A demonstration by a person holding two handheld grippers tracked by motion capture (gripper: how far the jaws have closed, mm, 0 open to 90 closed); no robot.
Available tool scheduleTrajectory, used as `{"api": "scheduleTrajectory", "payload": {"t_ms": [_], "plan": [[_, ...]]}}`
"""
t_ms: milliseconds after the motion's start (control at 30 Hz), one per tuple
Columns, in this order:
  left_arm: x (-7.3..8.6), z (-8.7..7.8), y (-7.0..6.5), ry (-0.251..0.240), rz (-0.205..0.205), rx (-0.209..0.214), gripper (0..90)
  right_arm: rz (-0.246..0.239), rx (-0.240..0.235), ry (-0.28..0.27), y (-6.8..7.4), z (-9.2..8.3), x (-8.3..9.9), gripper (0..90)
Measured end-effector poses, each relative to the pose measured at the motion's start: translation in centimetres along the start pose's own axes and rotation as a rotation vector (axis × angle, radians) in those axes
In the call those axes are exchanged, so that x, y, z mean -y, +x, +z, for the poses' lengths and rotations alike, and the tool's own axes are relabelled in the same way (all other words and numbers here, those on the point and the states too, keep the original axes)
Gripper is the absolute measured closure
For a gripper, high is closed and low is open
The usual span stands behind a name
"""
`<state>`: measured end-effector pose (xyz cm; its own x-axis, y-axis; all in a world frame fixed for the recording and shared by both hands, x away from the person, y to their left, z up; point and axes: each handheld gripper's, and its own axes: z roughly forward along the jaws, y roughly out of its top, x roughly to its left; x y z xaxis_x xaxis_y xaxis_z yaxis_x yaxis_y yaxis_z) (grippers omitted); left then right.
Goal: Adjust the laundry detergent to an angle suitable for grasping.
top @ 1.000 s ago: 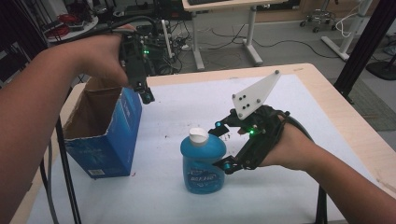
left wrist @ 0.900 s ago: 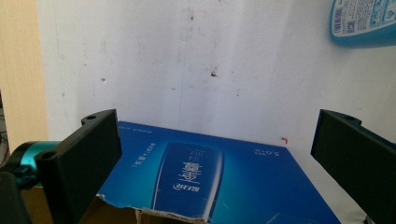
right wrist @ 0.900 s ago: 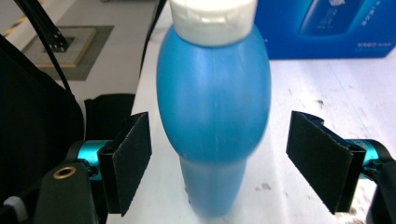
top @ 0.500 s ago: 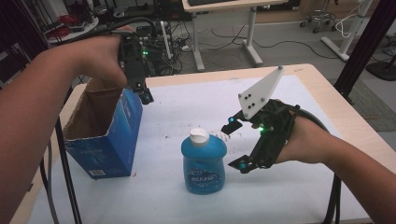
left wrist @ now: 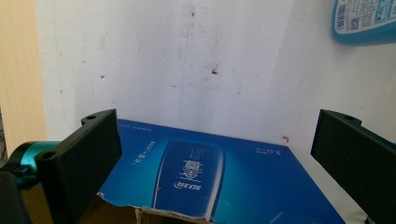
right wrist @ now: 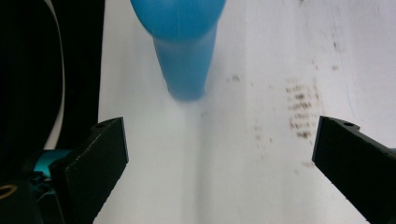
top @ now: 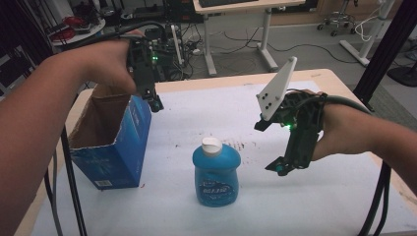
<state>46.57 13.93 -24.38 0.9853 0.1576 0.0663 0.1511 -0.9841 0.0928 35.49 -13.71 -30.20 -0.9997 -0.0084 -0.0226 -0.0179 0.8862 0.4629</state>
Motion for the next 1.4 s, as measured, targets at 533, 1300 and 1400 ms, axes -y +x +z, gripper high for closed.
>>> {"api": "scheduleTrajectory", "payload": {"t_ms": [533,1300,1400], "plan": [[-0.7,0.5,0.6,-0.009,0.007,0.017,1.7,-0.004,-0.029,0.327,-1.0,-2.0,0.0,0.7],[-6.0,1.3,1.8,-0.025,0.032,0.039,1.6,-0.005,-0.034,0.398,0.1,-3.7,0.9,0.7],[-6.3,1.2,1.6,-0.020,0.033,0.040,1.7,-0.004,-0.030,0.391,0.1,-4.0,0.8,0.7]]}}
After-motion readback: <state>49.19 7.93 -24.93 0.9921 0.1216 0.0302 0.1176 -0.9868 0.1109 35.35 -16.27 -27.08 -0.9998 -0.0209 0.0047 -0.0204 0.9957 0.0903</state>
